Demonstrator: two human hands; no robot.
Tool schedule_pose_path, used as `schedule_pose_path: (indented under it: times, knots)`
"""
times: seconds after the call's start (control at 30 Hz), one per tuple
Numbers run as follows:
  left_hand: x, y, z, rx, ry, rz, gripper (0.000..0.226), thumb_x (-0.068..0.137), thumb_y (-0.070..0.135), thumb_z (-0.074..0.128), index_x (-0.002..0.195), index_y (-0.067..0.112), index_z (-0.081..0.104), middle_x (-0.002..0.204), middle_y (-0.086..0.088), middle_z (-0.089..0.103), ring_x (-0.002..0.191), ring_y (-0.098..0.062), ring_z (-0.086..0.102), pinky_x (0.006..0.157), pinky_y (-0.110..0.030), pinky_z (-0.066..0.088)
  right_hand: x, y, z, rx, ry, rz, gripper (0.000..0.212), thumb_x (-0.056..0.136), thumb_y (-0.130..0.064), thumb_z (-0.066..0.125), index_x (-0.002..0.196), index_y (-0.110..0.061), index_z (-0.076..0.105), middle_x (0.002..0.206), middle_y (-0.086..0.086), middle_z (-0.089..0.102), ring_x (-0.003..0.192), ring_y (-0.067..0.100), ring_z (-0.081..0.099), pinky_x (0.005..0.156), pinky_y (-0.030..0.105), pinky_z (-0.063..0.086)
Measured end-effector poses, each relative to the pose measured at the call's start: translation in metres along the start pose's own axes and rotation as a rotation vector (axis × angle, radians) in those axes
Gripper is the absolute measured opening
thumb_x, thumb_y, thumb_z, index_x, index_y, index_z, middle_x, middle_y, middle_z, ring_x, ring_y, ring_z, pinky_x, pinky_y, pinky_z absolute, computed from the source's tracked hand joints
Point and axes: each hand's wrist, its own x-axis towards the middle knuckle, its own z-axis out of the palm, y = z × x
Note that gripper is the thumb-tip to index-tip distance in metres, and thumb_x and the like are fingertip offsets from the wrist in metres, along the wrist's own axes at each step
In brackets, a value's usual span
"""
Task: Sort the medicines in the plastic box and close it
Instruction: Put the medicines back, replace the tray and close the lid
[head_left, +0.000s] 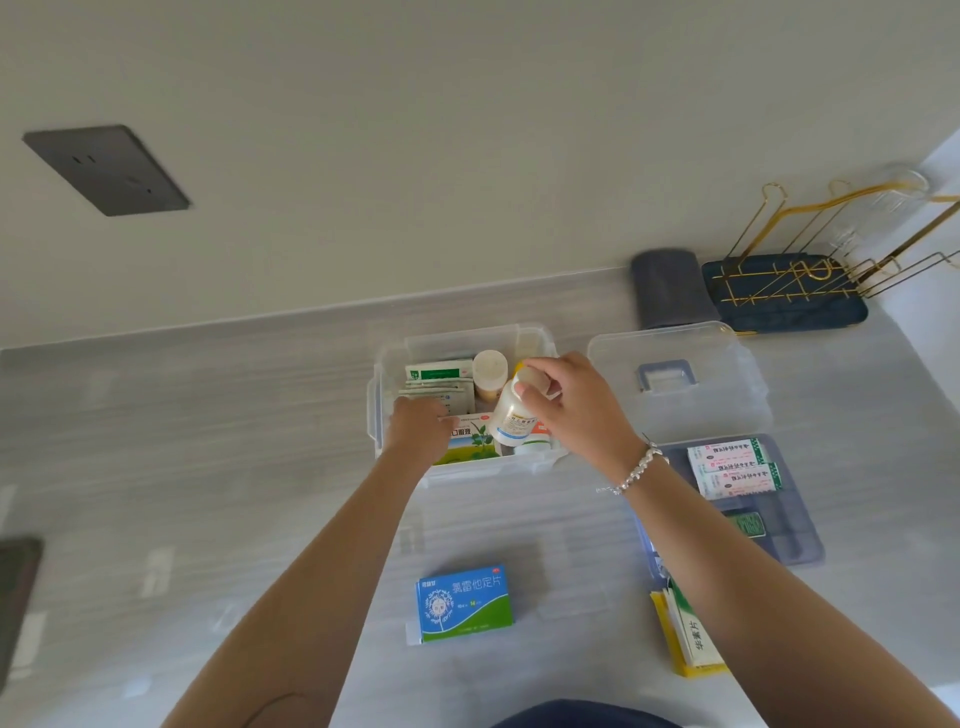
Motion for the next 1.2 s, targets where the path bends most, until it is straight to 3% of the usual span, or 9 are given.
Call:
schedule_pose_path:
  times: [0.2, 0.33, 0.47, 0.53, 0.67, 0.83, 1.0, 1.1, 1.2]
  knots:
    - [0.011, -0.001, -0.001, 0.093, -0.048, 0.027, 0.032, 0.086, 0.017, 0.062, 0.117, 0.012, 0.065, 0.125, -0.01, 0.06, 0.112, -0.026, 0.055, 0.095, -0.033, 0.05, 0.002, 0.002, 0.006, -0.061, -0.029, 0.02, 0.038, 0.084, -0.028, 0.061, 0.118, -0.011, 0.06, 0.105, 0.012, 0.055, 0.091, 0.025, 0.058, 0.084, 0.032, 0.047]
    - [0.018, 0.006, -0.004, 0.11, -0.101, 0.093, 0.027, 0.084, 0.031, 0.064, 0.106, 0.017, 0.071, 0.114, -0.004, 0.069, 0.107, -0.023, 0.059, 0.093, -0.033, 0.047, 0.003, 0.004, 0.006, -0.061, 0.021, 0.043, 0.037, 0.084, -0.026, 0.061, 0.118, -0.011, 0.06, 0.106, 0.013, 0.055, 0.091, 0.025, 0.059, 0.082, 0.031, 0.047]
    - [0.02, 0.016, 0.001, 0.179, -0.114, 0.155, 0.033, 0.084, 0.045, 0.059, 0.11, 0.027, 0.069, 0.116, 0.004, 0.068, 0.112, -0.021, 0.057, 0.094, -0.034, 0.041, 0.001, 0.008, 0.004, -0.056, 0.037, 0.065, 0.038, 0.084, -0.026, 0.061, 0.119, -0.011, 0.059, 0.106, 0.012, 0.055, 0.09, 0.024, 0.059, 0.082, 0.03, 0.047]
    - [0.02, 0.019, 0.008, 0.115, -0.134, 0.176, 0.03, 0.083, 0.042, 0.06, 0.108, 0.027, 0.07, 0.112, 0.003, 0.07, 0.107, -0.02, 0.061, 0.089, -0.032, 0.043, 0.0, 0.011, 0.004, -0.052, 0.033, 0.069, 0.039, 0.084, -0.027, 0.061, 0.12, -0.011, 0.059, 0.106, 0.011, 0.055, 0.089, 0.023, 0.059, 0.082, 0.029, 0.047]
    - [0.02, 0.025, 0.018, -0.003, -0.169, 0.118, 0.033, 0.073, 0.043, 0.07, 0.103, 0.03, 0.071, 0.111, 0.008, 0.068, 0.106, -0.021, 0.059, 0.095, -0.04, 0.044, -0.001, 0.013, 0.003, -0.038, 0.024, 0.068, 0.039, 0.084, -0.026, 0.062, 0.12, -0.011, 0.059, 0.104, 0.011, 0.054, 0.086, 0.02, 0.057, 0.08, 0.025, 0.044]
    - [0.026, 0.022, 0.017, -0.044, -0.176, 0.135, 0.032, 0.071, 0.03, 0.075, 0.102, 0.021, 0.072, 0.111, 0.001, 0.07, 0.106, -0.023, 0.06, 0.093, -0.038, 0.047, -0.001, 0.017, 0.004, -0.036, 0.015, 0.052, 0.036, 0.084, -0.024, 0.063, 0.117, -0.01, 0.061, 0.094, 0.004, 0.049, 0.079, 0.014, 0.051, 0.075, 0.02, 0.041]
    - [0.032, 0.013, 0.006, 0.011, -0.217, 0.196, 0.035, 0.075, 0.018, 0.074, 0.109, 0.015, 0.071, 0.117, -0.004, 0.069, 0.109, -0.023, 0.059, 0.093, -0.031, 0.043, 0.0, 0.017, 0.005, -0.042, -0.006, 0.034, 0.037, 0.084, -0.023, 0.063, 0.118, -0.009, 0.06, 0.1, 0.011, 0.054, 0.085, 0.023, 0.057, 0.08, 0.032, 0.049]
    - [0.03, 0.012, 0.003, 0.045, -0.233, 0.222, 0.029, 0.082, 0.017, 0.066, 0.111, 0.015, 0.07, 0.12, -0.004, 0.067, 0.112, -0.024, 0.057, 0.097, -0.032, 0.043, 0.0, 0.018, 0.006, -0.074, -0.026, 0.029, 0.037, 0.084, -0.024, 0.062, 0.117, -0.009, 0.06, 0.102, 0.01, 0.054, 0.089, 0.022, 0.056, 0.08, 0.029, 0.048]
    - [0.025, 0.012, -0.002, 0.055, -0.241, 0.229, 0.024, 0.09, 0.019, 0.053, 0.107, 0.01, 0.067, 0.112, -0.009, 0.067, 0.111, -0.029, 0.059, 0.087, -0.031, 0.044, 0.002, 0.017, 0.009, -0.065, -0.003, 0.047, 0.033, 0.084, -0.024, 0.062, 0.113, -0.009, 0.061, 0.102, 0.01, 0.055, 0.089, 0.022, 0.057, 0.078, 0.023, 0.043]
